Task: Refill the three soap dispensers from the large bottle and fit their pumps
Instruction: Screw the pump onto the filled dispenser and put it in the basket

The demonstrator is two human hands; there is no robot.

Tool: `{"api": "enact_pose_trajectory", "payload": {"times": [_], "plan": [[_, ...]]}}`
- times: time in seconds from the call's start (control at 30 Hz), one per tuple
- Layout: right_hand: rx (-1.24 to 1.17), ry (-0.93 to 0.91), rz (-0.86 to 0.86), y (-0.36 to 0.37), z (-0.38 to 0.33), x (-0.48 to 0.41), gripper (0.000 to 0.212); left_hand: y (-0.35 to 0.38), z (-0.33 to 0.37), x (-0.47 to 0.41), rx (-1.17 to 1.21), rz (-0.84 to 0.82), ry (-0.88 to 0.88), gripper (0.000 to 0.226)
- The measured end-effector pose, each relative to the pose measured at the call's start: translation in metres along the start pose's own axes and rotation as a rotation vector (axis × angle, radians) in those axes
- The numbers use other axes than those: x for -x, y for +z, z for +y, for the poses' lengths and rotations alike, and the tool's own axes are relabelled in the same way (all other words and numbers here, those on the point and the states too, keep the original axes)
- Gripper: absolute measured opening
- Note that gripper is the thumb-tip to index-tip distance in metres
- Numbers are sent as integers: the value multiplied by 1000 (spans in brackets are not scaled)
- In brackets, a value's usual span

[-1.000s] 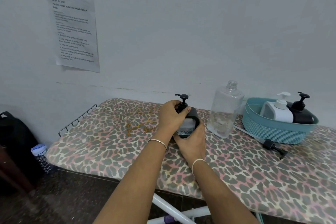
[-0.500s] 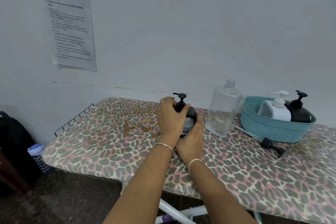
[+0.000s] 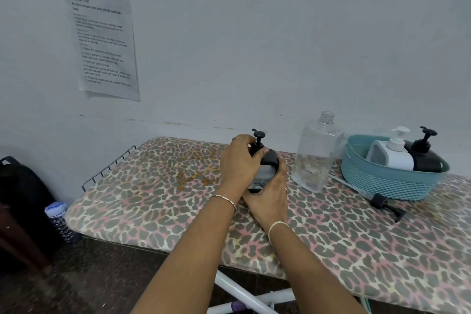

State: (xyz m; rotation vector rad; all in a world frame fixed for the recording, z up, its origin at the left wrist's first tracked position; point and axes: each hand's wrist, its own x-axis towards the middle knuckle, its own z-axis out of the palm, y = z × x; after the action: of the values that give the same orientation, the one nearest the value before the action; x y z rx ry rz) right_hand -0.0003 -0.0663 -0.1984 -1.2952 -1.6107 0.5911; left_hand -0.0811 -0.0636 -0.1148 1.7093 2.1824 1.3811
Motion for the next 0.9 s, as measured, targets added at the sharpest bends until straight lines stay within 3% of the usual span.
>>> {"api": "enact_pose_trajectory", "payload": {"times": [0.23, 0.43, 0.67, 0.9], "plan": [[7, 6, -12, 0, -1, 0, 117, -8, -3, -8, 5, -119, 28, 36], [-13, 10, -14, 0, -2, 0, 113, 0, -2, -1, 105, -26, -34, 30], [-29, 2, -18, -1, 0, 0, 114, 11, 0, 0, 114, 119, -99, 46], [-36, 23, -6, 1, -1, -1, 112, 4, 1, -2, 125, 57, -104, 38]]}}
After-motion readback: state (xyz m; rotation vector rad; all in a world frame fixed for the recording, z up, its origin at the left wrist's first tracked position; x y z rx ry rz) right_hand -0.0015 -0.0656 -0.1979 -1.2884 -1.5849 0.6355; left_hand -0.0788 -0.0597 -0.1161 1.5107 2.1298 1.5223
